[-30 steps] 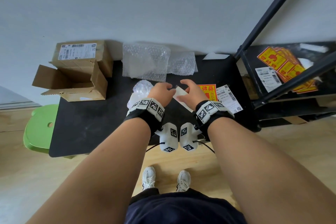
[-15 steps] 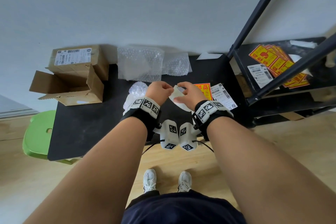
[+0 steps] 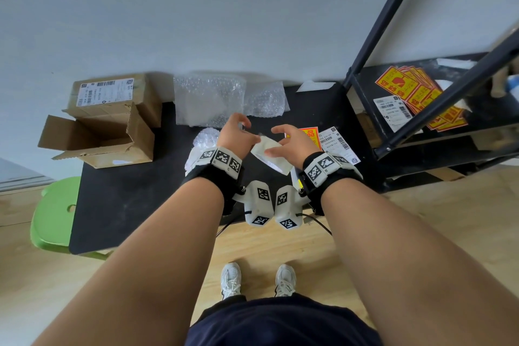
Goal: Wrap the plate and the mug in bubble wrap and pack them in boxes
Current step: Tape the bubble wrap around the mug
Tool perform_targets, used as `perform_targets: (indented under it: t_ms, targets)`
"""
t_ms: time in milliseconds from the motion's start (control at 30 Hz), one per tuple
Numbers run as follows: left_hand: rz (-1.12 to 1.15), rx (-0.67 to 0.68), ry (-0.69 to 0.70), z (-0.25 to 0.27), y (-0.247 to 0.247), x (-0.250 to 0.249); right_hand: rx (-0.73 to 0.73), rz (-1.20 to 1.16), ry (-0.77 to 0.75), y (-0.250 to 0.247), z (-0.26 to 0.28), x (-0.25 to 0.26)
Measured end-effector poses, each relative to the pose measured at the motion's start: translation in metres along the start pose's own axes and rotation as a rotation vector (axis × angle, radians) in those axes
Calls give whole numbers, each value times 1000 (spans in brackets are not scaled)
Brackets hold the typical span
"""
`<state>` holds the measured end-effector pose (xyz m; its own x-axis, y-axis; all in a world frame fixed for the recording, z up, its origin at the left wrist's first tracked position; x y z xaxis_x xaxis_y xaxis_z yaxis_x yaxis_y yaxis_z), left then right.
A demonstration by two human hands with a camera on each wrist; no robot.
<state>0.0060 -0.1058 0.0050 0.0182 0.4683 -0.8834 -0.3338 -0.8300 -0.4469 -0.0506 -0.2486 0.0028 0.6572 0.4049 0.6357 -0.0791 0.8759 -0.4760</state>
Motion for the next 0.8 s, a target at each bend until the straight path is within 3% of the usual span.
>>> perform_targets:
  t_ms: [133, 467, 633, 800]
  targets:
    - [-83, 27, 82, 0, 6, -8, -6, -3, 2, -4, 0, -1]
    - [-206, 36, 121, 0, 15, -11, -19, -4, -16, -11, 0, -5]
    - [-382, 57, 144, -5, 18, -9, -16, 8, -12, -12, -3, -10]
    - [-465, 106, 105, -10, 23, 8, 12, 74, 11, -3, -8, -12]
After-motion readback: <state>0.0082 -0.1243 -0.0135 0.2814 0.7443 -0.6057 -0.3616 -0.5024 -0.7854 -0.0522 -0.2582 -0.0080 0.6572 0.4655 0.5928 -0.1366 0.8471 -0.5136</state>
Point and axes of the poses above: each hand's wrist, its own z-axis away from the middle knuckle, its own y-axis out of the palm, x = y × z, the point moved 6 cm from there along -z, towards the middle knuckle, and after that the axes turned 13 degrees about y, right-handed, at the moved point
